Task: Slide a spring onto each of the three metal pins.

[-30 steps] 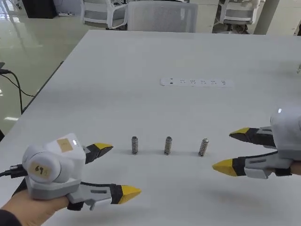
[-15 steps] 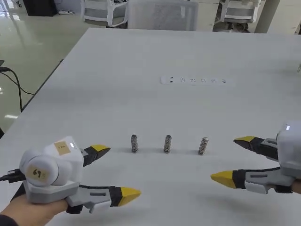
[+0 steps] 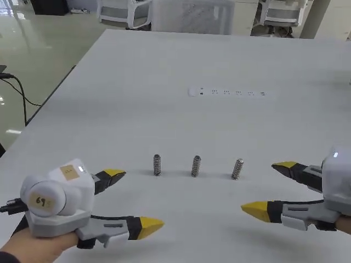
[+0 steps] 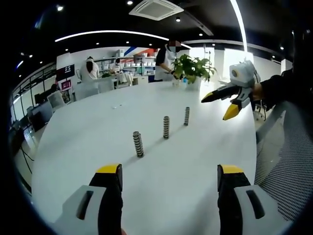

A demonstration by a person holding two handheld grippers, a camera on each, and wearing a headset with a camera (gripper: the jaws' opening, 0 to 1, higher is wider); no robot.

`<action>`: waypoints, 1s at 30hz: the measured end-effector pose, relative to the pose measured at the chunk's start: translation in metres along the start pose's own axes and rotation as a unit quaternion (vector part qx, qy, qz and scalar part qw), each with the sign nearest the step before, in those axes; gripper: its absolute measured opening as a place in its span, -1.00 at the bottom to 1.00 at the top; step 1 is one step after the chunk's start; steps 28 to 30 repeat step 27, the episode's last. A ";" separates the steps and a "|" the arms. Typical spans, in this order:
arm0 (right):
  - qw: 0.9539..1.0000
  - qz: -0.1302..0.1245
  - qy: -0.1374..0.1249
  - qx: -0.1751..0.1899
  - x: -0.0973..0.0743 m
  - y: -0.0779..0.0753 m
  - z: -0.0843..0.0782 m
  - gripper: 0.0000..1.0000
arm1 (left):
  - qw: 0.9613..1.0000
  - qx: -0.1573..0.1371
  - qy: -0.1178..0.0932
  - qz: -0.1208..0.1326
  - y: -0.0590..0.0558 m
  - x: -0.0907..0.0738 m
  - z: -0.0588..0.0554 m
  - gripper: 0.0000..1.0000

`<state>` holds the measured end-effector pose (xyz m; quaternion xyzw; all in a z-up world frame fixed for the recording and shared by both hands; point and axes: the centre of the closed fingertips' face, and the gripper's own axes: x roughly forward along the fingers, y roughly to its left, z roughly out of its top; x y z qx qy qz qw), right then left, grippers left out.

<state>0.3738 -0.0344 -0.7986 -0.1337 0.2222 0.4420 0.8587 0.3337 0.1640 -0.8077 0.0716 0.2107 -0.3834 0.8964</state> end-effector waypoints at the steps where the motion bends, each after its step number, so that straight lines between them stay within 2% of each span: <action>1: 1.000 0.000 -0.001 0.002 0.000 0.000 0.001 0.57 | 1.000 -0.001 -0.001 0.000 0.000 0.000 0.000 0.57; 30: 1.000 -0.001 -0.001 0.005 0.000 0.002 0.001 0.58 | 1.000 -0.003 -0.005 0.001 0.000 0.000 0.005 0.58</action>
